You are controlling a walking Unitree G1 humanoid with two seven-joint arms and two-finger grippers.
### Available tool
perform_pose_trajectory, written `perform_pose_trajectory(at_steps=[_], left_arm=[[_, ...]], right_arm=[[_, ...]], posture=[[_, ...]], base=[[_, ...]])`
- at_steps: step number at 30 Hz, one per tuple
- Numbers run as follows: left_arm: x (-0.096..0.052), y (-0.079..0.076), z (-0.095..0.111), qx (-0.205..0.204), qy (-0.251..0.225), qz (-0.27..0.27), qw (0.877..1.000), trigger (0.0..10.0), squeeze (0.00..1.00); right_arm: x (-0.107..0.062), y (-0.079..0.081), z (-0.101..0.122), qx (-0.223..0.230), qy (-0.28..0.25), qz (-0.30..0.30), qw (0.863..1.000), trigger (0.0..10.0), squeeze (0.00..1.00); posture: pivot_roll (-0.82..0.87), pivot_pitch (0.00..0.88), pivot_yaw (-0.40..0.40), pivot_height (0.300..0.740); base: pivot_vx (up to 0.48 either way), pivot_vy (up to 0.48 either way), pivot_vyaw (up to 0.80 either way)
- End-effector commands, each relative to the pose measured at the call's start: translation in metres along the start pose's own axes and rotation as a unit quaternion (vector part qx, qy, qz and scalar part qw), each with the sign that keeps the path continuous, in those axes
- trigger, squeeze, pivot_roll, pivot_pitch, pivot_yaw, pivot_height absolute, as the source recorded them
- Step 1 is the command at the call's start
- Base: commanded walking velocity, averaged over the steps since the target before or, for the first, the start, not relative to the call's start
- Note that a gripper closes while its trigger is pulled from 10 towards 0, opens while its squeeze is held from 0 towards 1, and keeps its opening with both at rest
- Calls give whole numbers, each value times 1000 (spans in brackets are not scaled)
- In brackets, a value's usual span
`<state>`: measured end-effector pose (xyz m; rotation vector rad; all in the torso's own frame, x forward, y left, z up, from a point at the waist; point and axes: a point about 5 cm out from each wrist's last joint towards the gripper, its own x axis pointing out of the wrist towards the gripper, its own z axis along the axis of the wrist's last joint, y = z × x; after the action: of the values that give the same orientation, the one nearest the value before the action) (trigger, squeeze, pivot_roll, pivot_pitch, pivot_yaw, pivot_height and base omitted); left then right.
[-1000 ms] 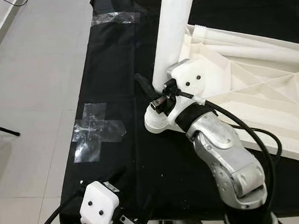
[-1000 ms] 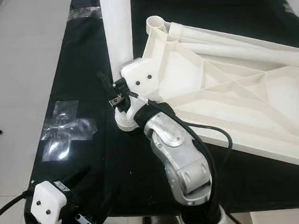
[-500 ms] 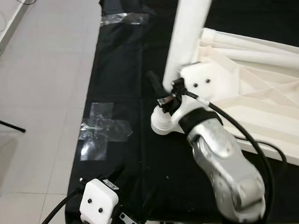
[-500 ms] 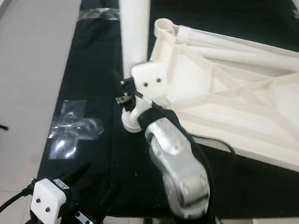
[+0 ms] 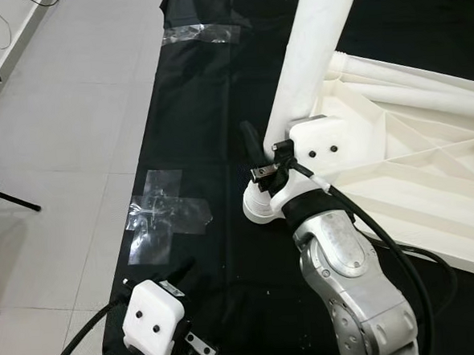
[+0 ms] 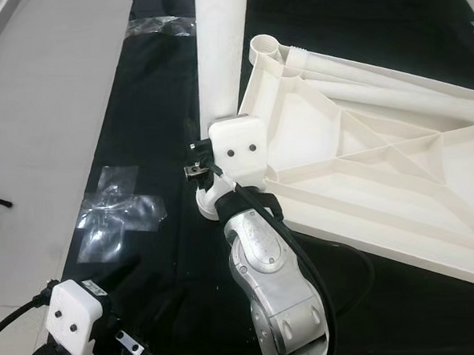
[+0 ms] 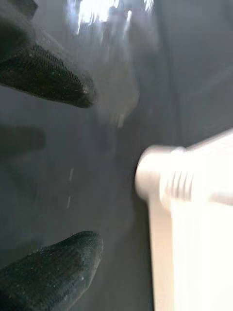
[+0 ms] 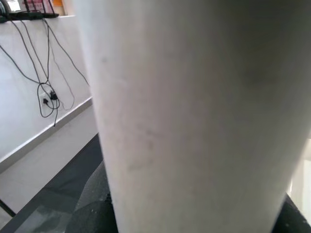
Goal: Building children table
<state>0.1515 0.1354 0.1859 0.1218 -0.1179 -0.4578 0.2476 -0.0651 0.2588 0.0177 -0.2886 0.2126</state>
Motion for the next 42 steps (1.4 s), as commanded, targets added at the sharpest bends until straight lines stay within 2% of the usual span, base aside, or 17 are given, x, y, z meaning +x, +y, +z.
perform_pose_trajectory(at_steps=[1, 2, 3, 5, 10, 11, 12, 14, 17, 19, 20, 22, 23, 31, 39, 41, 42], left_arm=[[2, 22, 1, 22, 4, 40, 999, 10000, 0], [5, 37, 6, 34, -6, 59, 998, 10000, 0], [5, 37, 6, 34, -6, 59, 998, 10000, 0], [18, 71, 27, 49, -45, 76, 995, 10000, 0], [40, 97, 66, 2, -115, 30, 993, 10000, 0], [49, 98, 81, -27, -139, -22, 990, 10000, 0], [49, 98, 81, -27, -139, -22, 990, 10000, 0], [64, 92, 115, -54, -179, -146, 971, 10000, 0], [71, 88, 130, -62, -194, -206, 957, 10000, 0], [81, 83, 152, -72, -206, -297, 930, 10000, 0], [81, 83, 152, -72, -206, -297, 930, 10000, 0], [98, 83, 173, -69, -197, -373, 904, 10000, 0], [98, 83, 173, -69, -197, -373, 904, 10000, 0], [155, 72, 202, 32, -157, -427, 890, 10000, 0], [176, 59, 210, 77, -149, -457, 873, 10000, 0], [179, 50, 215, 73, -149, -489, 856, 10000, 0], [179, 50, 215, 73, -149, -489, 856, 10000, 0]], right_arm=[[-4, -9, -53, -4, 134, -35, 990, 10000, 0], [-4, -9, -53, -4, 131, -35, 991, 10000, 0], [-4, -9, -53, -4, 131, -35, 991, 10000, 0], [-3, -8, -53, -3, 123, -34, 992, 10000, 0], [-1, -7, -54, 1, 113, -33, 993, 10000, 0], [0, -6, -54, 0, 111, -33, 993, 10000, 0], [0, -6, -54, 0, 111, -33, 993, 10000, 0], [2, -5, -54, -3, 106, -28, 994, 10000, 0], [3, -4, -53, -4, 103, -24, 994, 10000, 0], [5, -2, -53, -5, 96, -19, 995, 10000, 0], [5, -2, -53, -5, 96, -19, 995, 10000, 0], [9, 1, -52, -5, 87, -12, 996, 10000, 0], [9, 1, -52, -5, 87, -12, 996, 10000, 0], [14, 10, -48, -2, 71, 8, 997, 10000, 0], [17, 14, -45, -1, 64, 19, 998, 10000, 0], [17, 15, -46, -1, 64, 21, 998, 10000, 0], [17, 15, -46, -1, 64, 21, 998, 10000, 0]], posture=[[79, 362, -60, 740], [81, 361, -59, 740], [81, 361, -59, 740], [95, 345, -48, 740], [96, 330, -33, 740], [93, 324, -26, 740], [93, 324, -26, 740], [89, 313, -17, 740], [87, 307, -14, 740], [91, 302, -10, 740], [91, 302, -10, 740], [96, 296, -11, 740], [96, 296, -11, 740], [94, 291, 2, 740], [93, 291, 9, 740], [91, 293, 9, 740], [91, 293, 9, 740]], base=[[0, 0, 0], [0, 0, 0], [0, 0, 0], [0, 0, 0], [0, 0, 0], [0, 0, 0], [0, 0, 0], [0, 0, 0], [0, 0, 0], [0, 0, 0], [0, 0, 0], [0, 0, 0], [0, 0, 0], [0, 0, 0], [0, 0, 0], [0, 0, 0], [0, 0, 0]])
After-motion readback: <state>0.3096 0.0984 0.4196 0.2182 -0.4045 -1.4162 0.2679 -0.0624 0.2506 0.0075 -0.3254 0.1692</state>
